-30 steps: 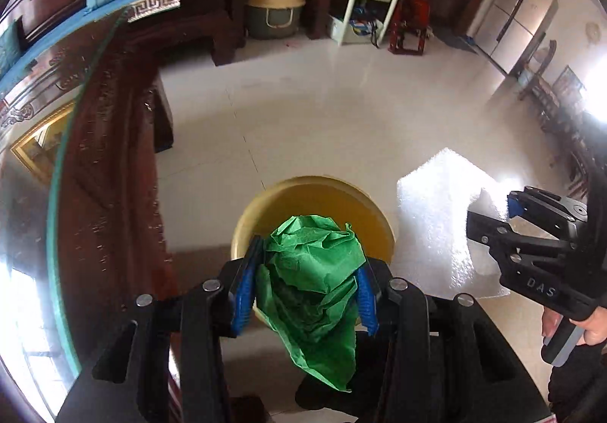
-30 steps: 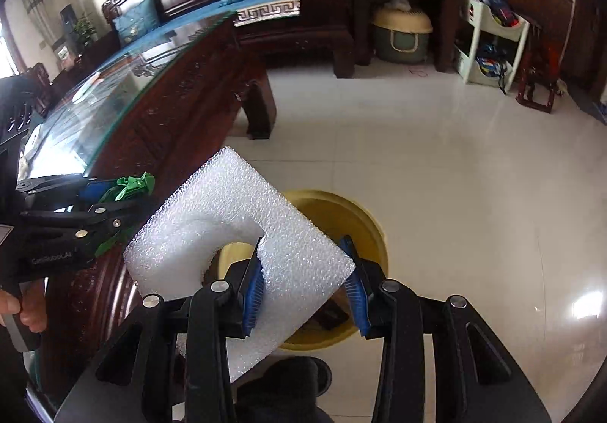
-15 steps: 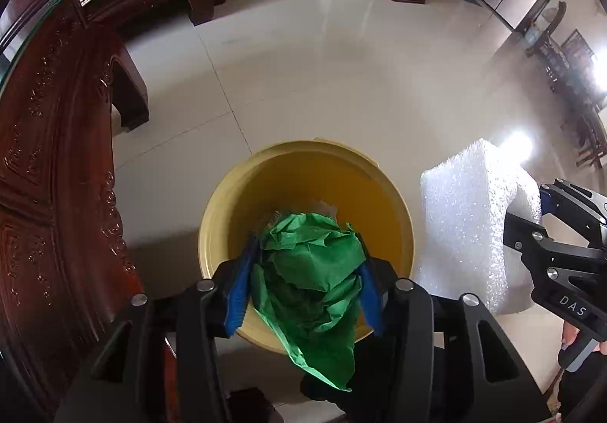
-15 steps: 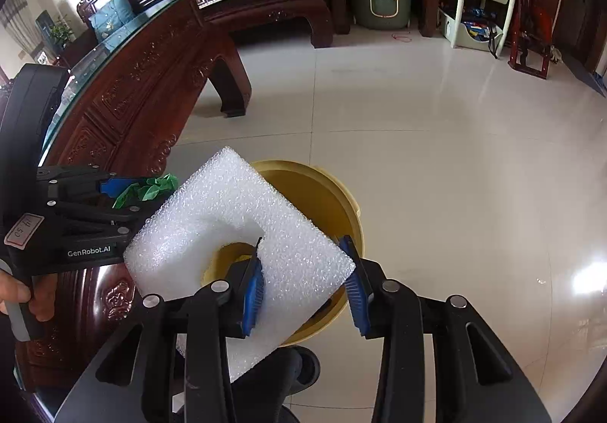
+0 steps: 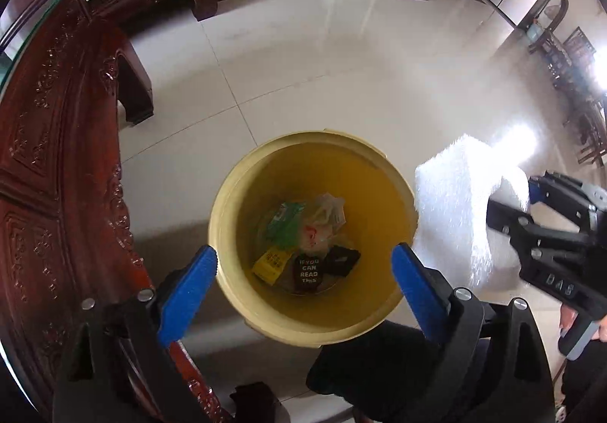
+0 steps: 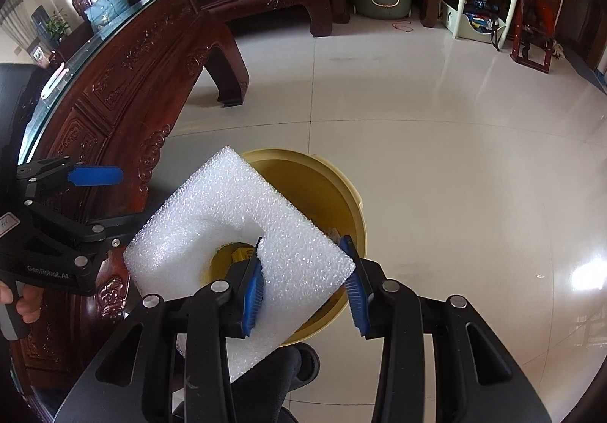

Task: Collect trash

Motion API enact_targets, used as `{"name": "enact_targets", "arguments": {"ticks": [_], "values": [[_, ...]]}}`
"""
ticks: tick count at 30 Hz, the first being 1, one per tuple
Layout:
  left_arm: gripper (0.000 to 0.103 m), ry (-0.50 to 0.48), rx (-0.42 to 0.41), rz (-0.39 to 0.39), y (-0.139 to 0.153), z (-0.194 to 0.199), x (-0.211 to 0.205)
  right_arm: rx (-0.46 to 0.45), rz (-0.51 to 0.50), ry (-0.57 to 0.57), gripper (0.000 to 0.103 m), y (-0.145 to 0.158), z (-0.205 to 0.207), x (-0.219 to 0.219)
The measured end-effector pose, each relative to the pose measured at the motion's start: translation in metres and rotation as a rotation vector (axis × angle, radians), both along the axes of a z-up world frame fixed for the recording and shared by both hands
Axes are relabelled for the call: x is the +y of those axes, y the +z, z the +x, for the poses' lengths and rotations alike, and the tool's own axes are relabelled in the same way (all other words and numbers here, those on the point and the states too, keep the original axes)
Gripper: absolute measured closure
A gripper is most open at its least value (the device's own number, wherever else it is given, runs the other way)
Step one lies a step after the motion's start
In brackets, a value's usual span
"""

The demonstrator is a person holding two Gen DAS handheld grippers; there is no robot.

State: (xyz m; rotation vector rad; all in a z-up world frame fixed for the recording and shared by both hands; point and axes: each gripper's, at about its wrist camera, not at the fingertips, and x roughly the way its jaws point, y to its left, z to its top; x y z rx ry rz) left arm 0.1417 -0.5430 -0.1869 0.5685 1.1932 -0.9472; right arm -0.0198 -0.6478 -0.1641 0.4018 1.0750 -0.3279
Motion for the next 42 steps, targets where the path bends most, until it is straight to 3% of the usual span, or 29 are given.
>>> {"name": "enact_targets", "arguments": {"ticks": [9,14,15,16,17,20,33,39,42], "values": [[0.004,0.031,-0.079,0.056,0.000,-0.008,0.045,0.023,-0.018,0.062,0.065,0.003,0.014,0.022],[0.004,0.048,-0.080,0.063,-0.003,-0.001,0.053,0.035,-0.042,0.106,0.063,-0.001,0.039,0.039],[0.004,0.050,-0.078,0.061,-0.003,0.001,0.054,0.031,-0.044,0.106,0.057,0.000,0.043,0.041],[0.004,0.052,-0.077,0.059,-0.003,0.001,0.054,0.020,-0.048,0.104,0.033,0.001,0.046,0.041],[0.004,0.050,-0.076,0.058,-0.003,0.002,0.054,0.006,-0.062,0.098,0.023,0.004,0.049,0.042],[0.004,0.046,-0.080,0.053,-0.002,0.002,0.056,-0.004,-0.109,0.095,0.025,0.008,0.054,0.044],[0.004,0.049,-0.083,0.026,0.004,-0.003,0.059,0.026,-0.074,0.083,0.027,0.003,0.050,0.044],[0.004,0.065,-0.102,-0.021,0.021,-0.008,0.071,-0.013,-0.105,0.059,0.026,0.024,0.039,0.048],[0.004,0.091,-0.134,-0.079,0.041,-0.012,0.084,-0.068,-0.157,0.046,0.025,0.049,0.029,0.058]]}}
